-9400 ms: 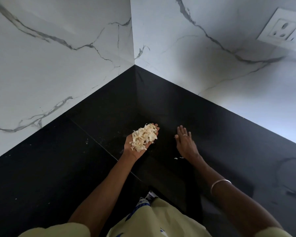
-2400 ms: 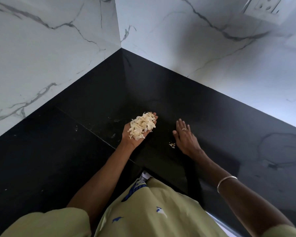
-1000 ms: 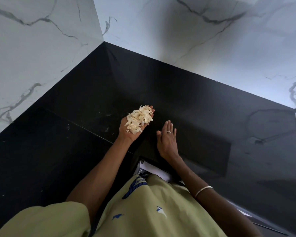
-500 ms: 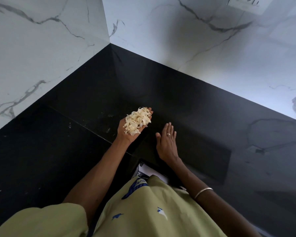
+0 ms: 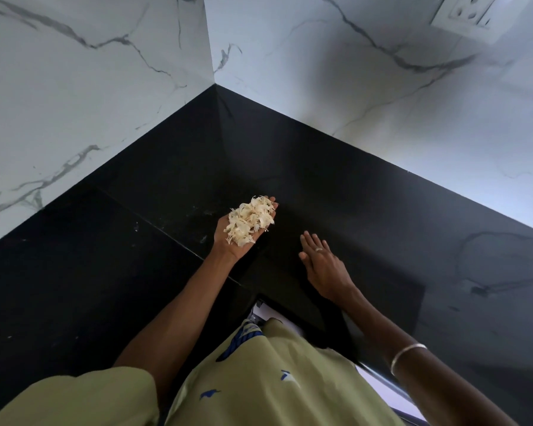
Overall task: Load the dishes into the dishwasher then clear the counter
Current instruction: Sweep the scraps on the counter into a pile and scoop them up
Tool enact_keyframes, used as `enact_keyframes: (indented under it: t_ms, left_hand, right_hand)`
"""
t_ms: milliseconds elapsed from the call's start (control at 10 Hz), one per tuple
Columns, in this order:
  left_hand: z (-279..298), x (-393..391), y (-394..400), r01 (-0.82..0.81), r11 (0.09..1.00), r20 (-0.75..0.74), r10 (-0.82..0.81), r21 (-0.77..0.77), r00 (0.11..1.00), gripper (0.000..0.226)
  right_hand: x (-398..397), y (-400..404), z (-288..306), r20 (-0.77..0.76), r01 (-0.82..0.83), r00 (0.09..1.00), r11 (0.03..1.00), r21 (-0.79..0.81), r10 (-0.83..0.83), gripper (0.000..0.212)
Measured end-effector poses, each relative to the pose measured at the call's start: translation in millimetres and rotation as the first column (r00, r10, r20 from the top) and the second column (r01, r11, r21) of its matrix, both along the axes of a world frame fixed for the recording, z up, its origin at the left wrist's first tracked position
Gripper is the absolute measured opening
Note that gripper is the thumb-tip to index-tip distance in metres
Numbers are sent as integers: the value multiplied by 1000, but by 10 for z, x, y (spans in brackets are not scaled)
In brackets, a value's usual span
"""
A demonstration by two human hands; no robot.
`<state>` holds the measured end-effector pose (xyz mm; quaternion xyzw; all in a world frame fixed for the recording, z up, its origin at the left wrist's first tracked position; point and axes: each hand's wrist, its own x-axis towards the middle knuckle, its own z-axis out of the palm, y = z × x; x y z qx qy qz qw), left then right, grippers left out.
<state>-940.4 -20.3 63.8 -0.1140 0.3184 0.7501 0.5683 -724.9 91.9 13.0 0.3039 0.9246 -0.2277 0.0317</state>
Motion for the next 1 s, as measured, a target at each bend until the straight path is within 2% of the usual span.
enact_keyframes:
  t_ms: [100, 200, 300, 400, 500, 600, 700, 800, 900, 1000]
  left_hand:
    - [-16, 25, 33, 2, 1000, 0, -2, 2, 1000, 57]
    - [73, 98, 16, -4, 1000, 42, 5, -20, 999, 57]
    - [208, 254, 6, -91, 962, -48, 82, -256, 995, 53]
    - [274, 380, -21, -152, 923, -191, 88, -352, 978, 51]
    - [351, 450, 14, -138, 929, -181, 79, -343, 980, 51]
    - [336, 410, -22, -90, 924, -168, 29, -371, 985, 50]
    - [186, 323, 4, 9, 980, -126, -35, -199, 991, 55]
    - [300, 330, 18, -8, 987, -147, -16, -158, 989, 53]
    - [209, 364, 33, -35, 972, -101, 12, -231, 995, 50]
    - [40, 313, 62, 18, 990, -131, -37, -143, 991, 55]
  right_hand:
    - [182, -144, 90, -57, 14, 998, 998, -69, -18, 51]
    - [292, -212, 127, -316, 240, 905, 956, -170, -284, 44]
    - [318, -307, 153, -399, 471, 788, 877, -97, -468, 36]
    - [252, -392, 163, -350, 480, 818, 877, -24, -457, 33]
    - [102, -280, 162, -299, 507, 819, 862, -21, -489, 34]
    - [-73, -222, 155, -263, 458, 855, 889, -18, -446, 37]
    - [-175, -246, 133, -206, 374, 910, 927, 34, -359, 40]
    - [-200, -280, 133, -192, 316, 933, 948, 27, -305, 36]
    - [-168, -292, 142, -212, 289, 937, 957, 26, -277, 36]
    - [-109, -253, 164, -218, 235, 952, 970, 63, -216, 24]
